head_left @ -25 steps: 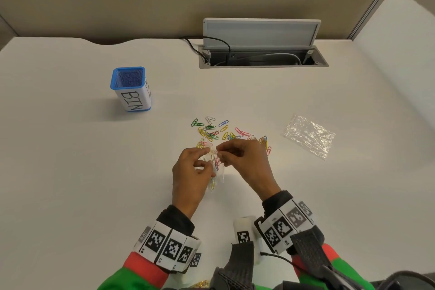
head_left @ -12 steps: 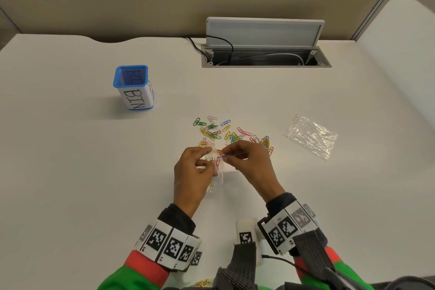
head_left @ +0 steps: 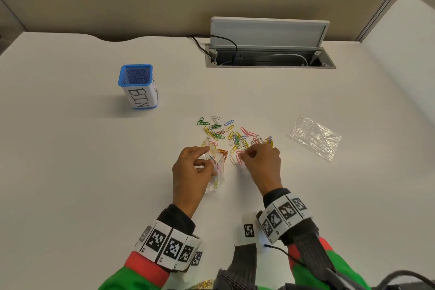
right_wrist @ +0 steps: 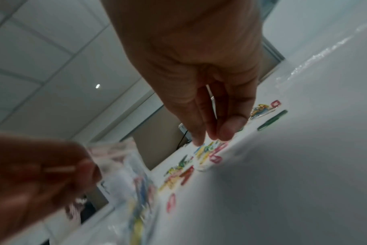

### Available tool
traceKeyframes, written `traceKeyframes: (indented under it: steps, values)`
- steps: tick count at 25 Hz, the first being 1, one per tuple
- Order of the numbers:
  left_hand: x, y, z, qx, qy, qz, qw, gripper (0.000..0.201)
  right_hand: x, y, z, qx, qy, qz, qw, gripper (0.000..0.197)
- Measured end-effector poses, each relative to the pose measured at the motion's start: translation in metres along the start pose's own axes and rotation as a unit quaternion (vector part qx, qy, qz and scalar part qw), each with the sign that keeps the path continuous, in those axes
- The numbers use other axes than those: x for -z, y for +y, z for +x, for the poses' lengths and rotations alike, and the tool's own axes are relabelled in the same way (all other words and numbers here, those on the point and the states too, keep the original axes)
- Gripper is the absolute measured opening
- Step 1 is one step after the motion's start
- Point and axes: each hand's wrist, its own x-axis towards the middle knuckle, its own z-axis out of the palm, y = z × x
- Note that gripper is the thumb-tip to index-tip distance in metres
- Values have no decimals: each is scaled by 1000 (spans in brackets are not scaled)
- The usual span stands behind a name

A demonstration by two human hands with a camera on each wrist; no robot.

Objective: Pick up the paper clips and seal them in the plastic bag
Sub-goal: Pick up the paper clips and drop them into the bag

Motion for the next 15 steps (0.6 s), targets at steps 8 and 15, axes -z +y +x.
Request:
traceKeyframes:
  steps: [8, 15]
  values:
    - [5, -3, 3, 0, 19, 14, 1000, 29, -17, 2, 0, 52, -40, -107, 992, 11]
    - [5, 0, 2, 1, 11, 10, 1000, 29, 0, 3, -3, -10, -76, 28, 997, 7]
